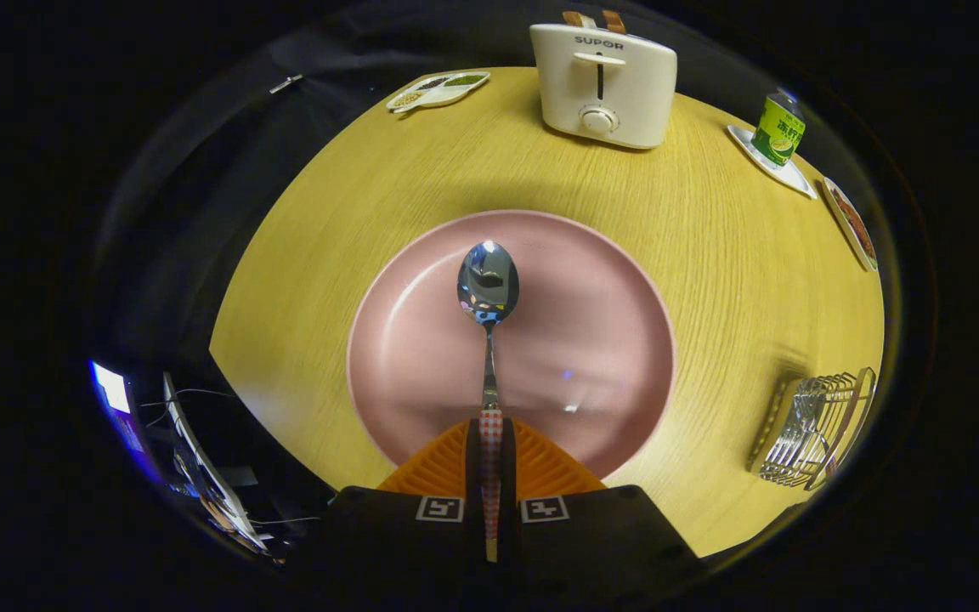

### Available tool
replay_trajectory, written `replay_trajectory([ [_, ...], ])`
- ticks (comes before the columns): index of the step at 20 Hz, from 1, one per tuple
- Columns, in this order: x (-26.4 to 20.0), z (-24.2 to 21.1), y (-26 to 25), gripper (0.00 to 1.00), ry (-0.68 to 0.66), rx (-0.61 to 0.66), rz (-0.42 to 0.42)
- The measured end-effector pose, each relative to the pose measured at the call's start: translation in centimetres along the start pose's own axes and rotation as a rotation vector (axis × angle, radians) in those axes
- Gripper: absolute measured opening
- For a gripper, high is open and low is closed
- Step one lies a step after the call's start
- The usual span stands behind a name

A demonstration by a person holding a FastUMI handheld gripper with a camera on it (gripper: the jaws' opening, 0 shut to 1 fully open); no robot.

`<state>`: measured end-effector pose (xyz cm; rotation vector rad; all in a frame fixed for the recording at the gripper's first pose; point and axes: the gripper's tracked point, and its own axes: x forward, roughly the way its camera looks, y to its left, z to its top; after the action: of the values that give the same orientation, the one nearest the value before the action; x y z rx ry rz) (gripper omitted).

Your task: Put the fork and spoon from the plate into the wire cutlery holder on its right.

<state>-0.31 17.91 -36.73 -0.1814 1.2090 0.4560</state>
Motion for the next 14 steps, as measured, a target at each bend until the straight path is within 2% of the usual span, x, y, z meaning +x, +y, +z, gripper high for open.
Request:
replay_trajectory([
  [5,-7.9,-0.1,-2.9,0.10,-0.039,-0.086,0.031],
  [9,-14.3,-0.6,-8.0,0.10,-0.034,-0.149,-0.016],
  [14,-21.3,-2.1,-15.8,0.10,0.080,-0.219,-0.100],
])
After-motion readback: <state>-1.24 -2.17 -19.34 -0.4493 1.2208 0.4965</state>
